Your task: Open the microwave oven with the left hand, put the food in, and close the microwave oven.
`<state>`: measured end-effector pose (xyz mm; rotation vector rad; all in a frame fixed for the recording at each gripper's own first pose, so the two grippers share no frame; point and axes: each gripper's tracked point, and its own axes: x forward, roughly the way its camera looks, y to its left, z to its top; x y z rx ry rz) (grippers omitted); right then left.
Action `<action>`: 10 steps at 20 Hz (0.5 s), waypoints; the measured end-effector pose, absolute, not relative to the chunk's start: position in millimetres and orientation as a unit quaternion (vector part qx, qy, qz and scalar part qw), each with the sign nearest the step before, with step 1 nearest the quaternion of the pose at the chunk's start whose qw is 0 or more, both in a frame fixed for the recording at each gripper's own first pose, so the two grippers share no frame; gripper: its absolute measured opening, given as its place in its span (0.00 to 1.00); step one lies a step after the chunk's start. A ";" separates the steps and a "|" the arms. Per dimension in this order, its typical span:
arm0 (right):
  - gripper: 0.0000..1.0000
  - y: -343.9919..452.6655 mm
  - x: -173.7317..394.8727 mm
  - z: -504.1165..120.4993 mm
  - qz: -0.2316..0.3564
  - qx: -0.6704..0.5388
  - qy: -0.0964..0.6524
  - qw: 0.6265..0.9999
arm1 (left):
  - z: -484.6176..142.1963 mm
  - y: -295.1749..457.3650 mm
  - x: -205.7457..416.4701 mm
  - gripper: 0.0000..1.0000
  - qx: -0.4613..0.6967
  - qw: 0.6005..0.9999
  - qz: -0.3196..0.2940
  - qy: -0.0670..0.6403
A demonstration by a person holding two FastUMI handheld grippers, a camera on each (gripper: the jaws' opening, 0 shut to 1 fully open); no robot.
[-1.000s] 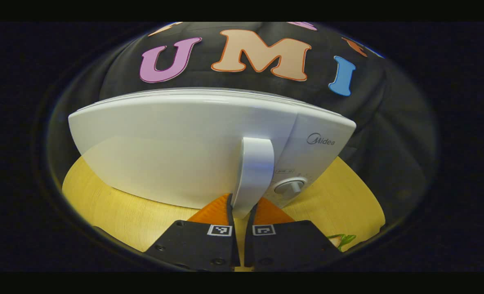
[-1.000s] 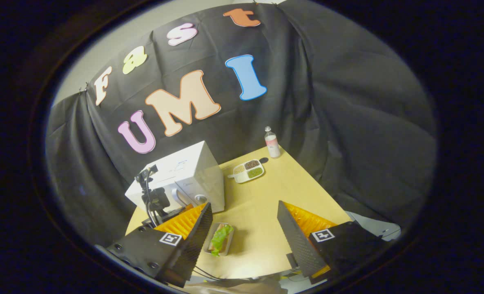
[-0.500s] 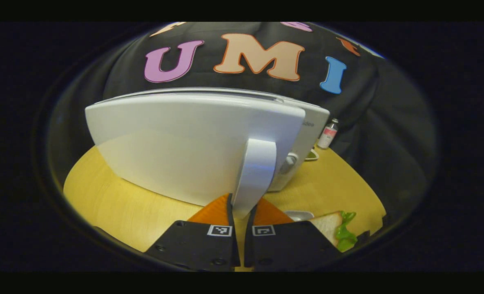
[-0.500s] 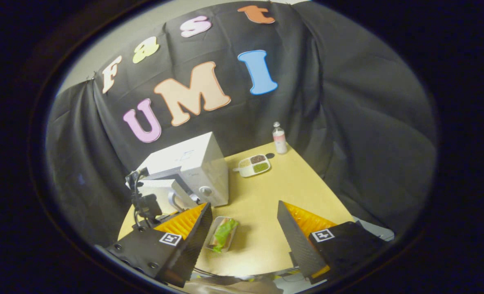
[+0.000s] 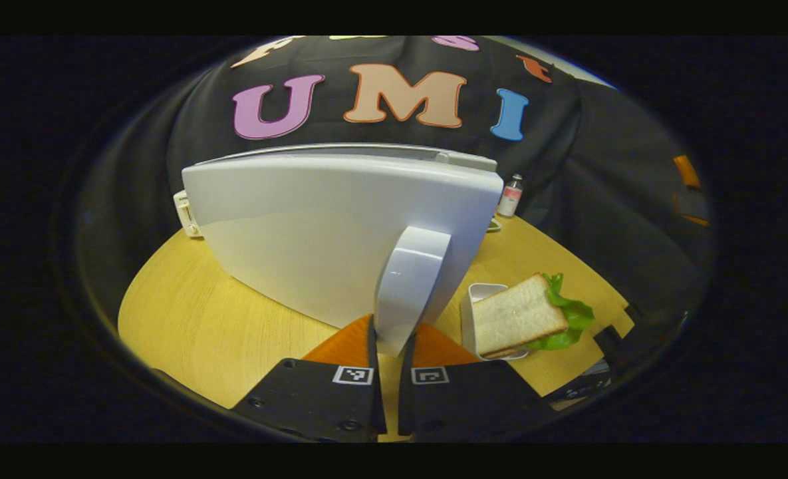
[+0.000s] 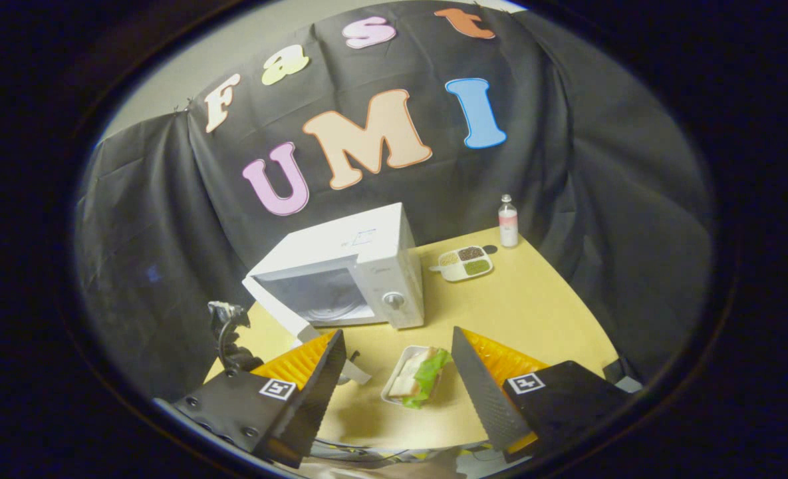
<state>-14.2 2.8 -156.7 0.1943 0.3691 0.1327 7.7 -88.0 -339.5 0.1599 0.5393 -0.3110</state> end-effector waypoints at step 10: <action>0.98 61.3 -80.7 -161.5 0.020 0.135 0.173 0.975 | -332.8 -1.2 -33.5 0.72 0.074 0.949 -0.157 0.262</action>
